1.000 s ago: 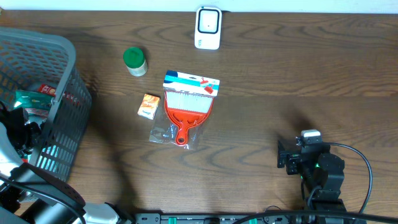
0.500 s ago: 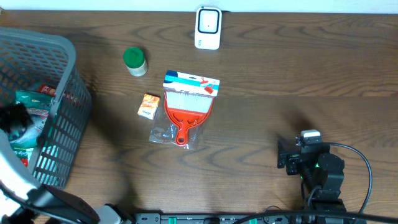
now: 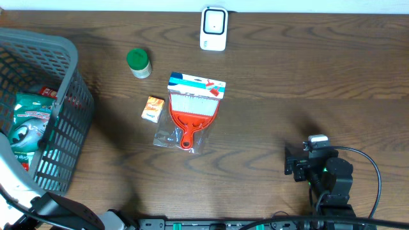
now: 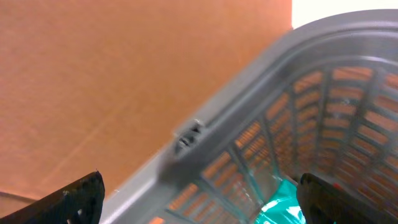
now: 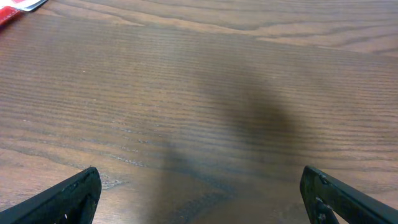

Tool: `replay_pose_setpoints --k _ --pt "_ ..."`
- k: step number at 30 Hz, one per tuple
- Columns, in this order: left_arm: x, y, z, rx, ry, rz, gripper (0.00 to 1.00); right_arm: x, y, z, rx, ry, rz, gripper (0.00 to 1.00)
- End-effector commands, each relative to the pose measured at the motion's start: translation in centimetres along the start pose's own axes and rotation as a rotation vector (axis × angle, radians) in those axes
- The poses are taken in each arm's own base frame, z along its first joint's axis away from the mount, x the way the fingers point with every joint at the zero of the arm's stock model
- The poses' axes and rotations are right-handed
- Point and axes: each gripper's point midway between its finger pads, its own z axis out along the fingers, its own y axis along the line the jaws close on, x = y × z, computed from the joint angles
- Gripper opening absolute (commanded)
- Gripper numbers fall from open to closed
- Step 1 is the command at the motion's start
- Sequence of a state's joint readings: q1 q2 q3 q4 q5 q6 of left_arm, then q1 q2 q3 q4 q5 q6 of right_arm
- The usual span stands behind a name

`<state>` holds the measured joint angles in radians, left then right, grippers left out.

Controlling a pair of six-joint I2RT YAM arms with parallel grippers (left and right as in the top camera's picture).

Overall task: Scan the item barcode
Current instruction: 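Reach for the green 3M grip gloves package with the left gripper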

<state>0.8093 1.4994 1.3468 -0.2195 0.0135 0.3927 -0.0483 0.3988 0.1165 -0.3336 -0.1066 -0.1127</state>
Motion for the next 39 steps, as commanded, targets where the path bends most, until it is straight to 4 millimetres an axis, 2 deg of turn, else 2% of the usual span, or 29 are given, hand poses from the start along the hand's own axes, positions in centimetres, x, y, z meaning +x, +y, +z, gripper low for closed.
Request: replay_pose_setpoints --k 1,8,11,17,19,24,28,30,34,36,39 --pt "-0.9 -2.2 -0.6 0.098 -0.029 0.001 0.98 0.2 -0.1 0.0 0.007 0.005 0.001 0.99" --pt "-3.0 -6.0 -3.9 0.180 -0.083 0.109 0.98 0.2 -0.6 0.0 0.032 0.006 0.001 0.99" --pt "-3.4 -6.3 -5.6 0.174 -0.109 0.113 0.98 0.1 -0.6 0.0 0.032 0.004 0.001 0.99" --pt "-3.0 -5.5 -9.6 0.117 -0.189 0.111 0.98 0.1 -0.6 0.0 0.032 0.003 0.001 0.99" --pt "-2.7 -5.0 -10.1 0.081 -0.196 0.109 0.98 0.0 -0.6 0.0 0.033 0.000 0.000 0.99" --pt "-2.6 -4.8 -10.6 0.069 -0.199 0.133 0.98 0.0 -0.6 0.0 0.033 0.000 0.001 0.99" --pt "-2.1 -4.9 -10.5 0.064 -0.184 0.233 0.98 0.1 -0.6 0.0 0.032 0.001 0.001 0.99" --pt "-2.5 -4.7 -10.4 0.061 -0.197 0.156 0.98 0.1 -0.6 0.0 0.031 0.004 0.002 0.99" --pt "-3.0 -4.1 -10.0 0.066 -0.210 -0.125 0.98 0.1 -0.6 0.0 0.032 0.004 0.001 0.99" --pt "-2.7 -3.8 -9.6 0.067 -0.197 -0.220 0.98 0.1 -0.6 0.0 0.032 0.004 0.002 0.99" --pt "-1.5 -3.4 -8.6 0.059 -0.155 -0.259 0.98 0.1 -0.6 0.0 0.032 0.003 0.002 0.99"
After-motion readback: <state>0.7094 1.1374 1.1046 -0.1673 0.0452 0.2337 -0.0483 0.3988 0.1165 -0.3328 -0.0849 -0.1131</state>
